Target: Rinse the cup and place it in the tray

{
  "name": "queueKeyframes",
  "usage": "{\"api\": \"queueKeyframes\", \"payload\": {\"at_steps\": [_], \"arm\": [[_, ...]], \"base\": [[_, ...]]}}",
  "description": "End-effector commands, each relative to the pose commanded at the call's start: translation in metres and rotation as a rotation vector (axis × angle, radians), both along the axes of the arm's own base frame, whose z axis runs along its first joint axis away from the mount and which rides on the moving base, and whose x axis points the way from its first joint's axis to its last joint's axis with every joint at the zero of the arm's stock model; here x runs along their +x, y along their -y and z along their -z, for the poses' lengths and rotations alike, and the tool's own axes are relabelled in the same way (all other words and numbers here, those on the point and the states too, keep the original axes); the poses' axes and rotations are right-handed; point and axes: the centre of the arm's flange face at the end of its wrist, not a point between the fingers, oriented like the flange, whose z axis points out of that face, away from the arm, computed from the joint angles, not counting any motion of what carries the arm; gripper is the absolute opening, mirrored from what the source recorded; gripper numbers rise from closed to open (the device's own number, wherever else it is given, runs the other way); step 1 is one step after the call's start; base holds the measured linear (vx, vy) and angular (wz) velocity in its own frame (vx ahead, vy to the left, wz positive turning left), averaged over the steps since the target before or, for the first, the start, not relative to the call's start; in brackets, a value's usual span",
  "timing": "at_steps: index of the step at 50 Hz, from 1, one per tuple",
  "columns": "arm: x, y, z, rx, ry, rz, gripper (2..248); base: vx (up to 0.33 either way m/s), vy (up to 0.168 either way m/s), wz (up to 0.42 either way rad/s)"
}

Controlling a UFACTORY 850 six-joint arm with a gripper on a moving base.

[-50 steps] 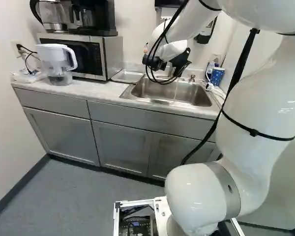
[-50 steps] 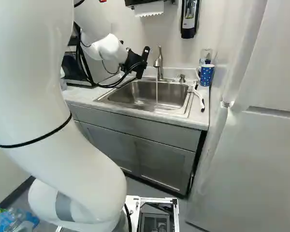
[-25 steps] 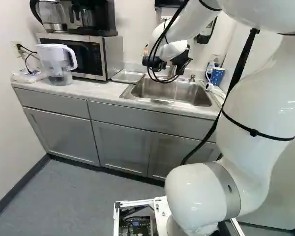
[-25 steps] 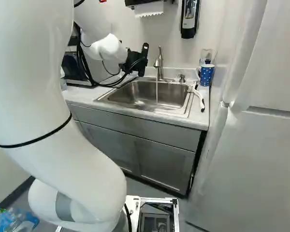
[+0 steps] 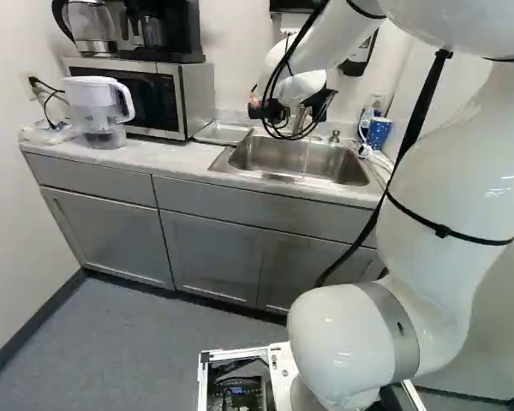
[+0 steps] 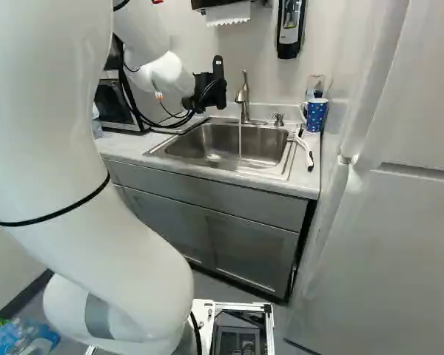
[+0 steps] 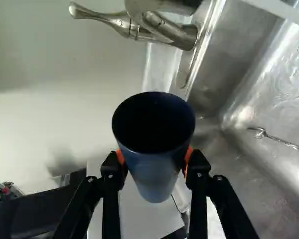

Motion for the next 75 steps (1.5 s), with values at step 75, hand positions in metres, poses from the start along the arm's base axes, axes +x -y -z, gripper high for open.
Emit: {"api": "queueKeyframes", "payload": {"at_steps": [75], "arm": [[0.0, 0.0, 0.0, -0.725, 0.018, -0.309, 124]], "base": [[0.0, 0.0, 0.0]]}}
